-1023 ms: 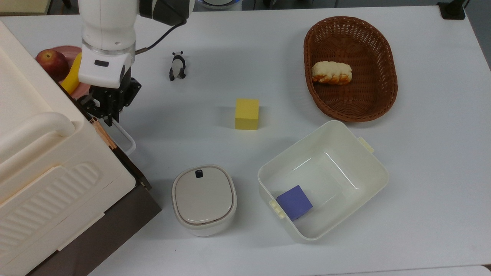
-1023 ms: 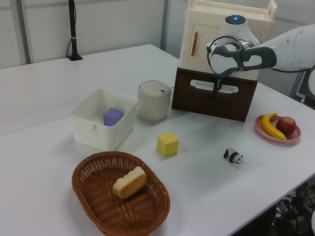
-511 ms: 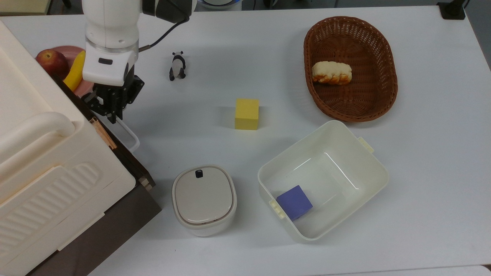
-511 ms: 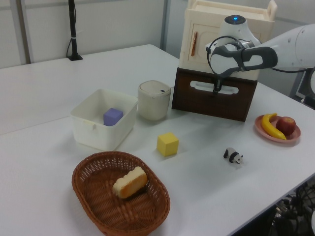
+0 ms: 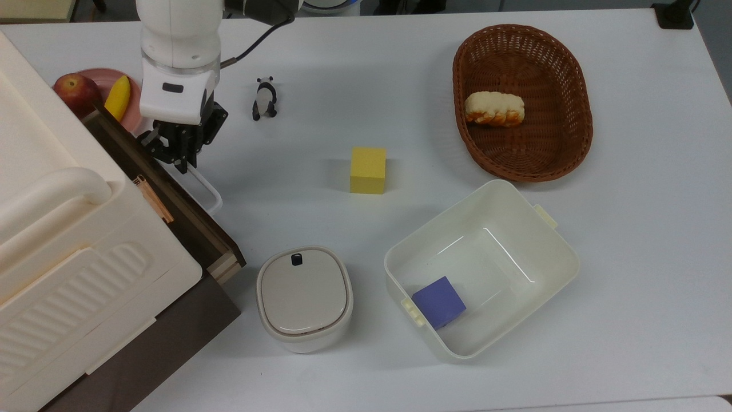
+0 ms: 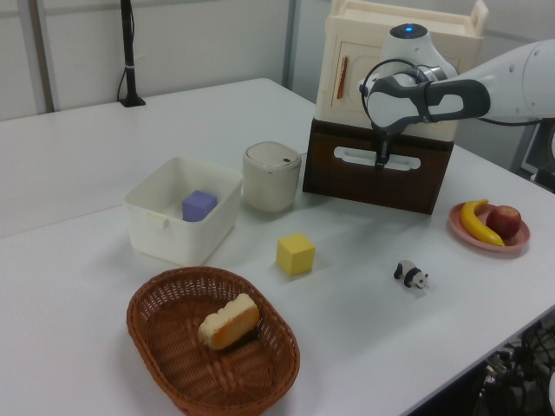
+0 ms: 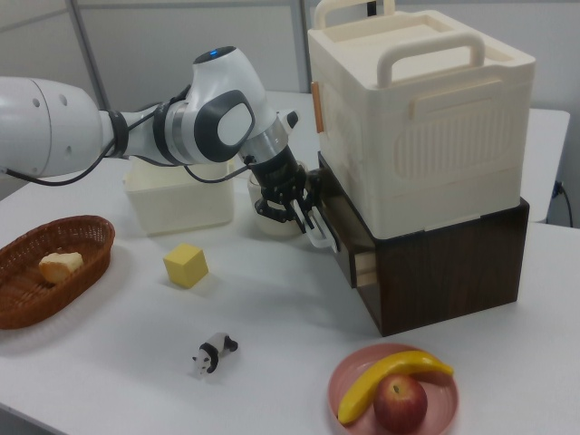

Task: Slide the drawer open
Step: 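Pull the handle outward to slide the wooden drawer open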

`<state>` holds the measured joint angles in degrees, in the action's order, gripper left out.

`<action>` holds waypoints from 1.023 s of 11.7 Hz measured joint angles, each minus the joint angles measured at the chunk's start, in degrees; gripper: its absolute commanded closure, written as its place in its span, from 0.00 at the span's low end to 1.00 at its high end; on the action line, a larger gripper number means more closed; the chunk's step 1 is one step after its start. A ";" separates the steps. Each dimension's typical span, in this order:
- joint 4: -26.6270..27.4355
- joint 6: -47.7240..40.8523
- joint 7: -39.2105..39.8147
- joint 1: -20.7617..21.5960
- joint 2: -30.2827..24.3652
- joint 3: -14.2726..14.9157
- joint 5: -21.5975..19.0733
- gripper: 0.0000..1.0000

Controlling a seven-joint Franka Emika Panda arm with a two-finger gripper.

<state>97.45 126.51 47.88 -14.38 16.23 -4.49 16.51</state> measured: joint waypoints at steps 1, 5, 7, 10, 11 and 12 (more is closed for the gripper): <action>0.43 0.00 -0.01 0.09 -0.35 -0.01 0.00 0.96; 2.15 0.01 -0.07 0.25 -1.64 -0.27 -0.01 0.96; 3.11 0.01 -0.15 0.25 -2.36 -0.48 -0.01 0.96; 4.56 0.01 -0.16 0.26 -3.52 -0.68 -0.01 0.96; 5.12 0.02 -0.16 0.28 -3.92 -0.73 -0.01 0.96; 5.65 0.02 -0.16 0.31 -4.34 -0.77 -0.17 0.96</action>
<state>103.11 126.53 47.72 -14.07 11.89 -5.25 16.35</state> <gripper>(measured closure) 0.885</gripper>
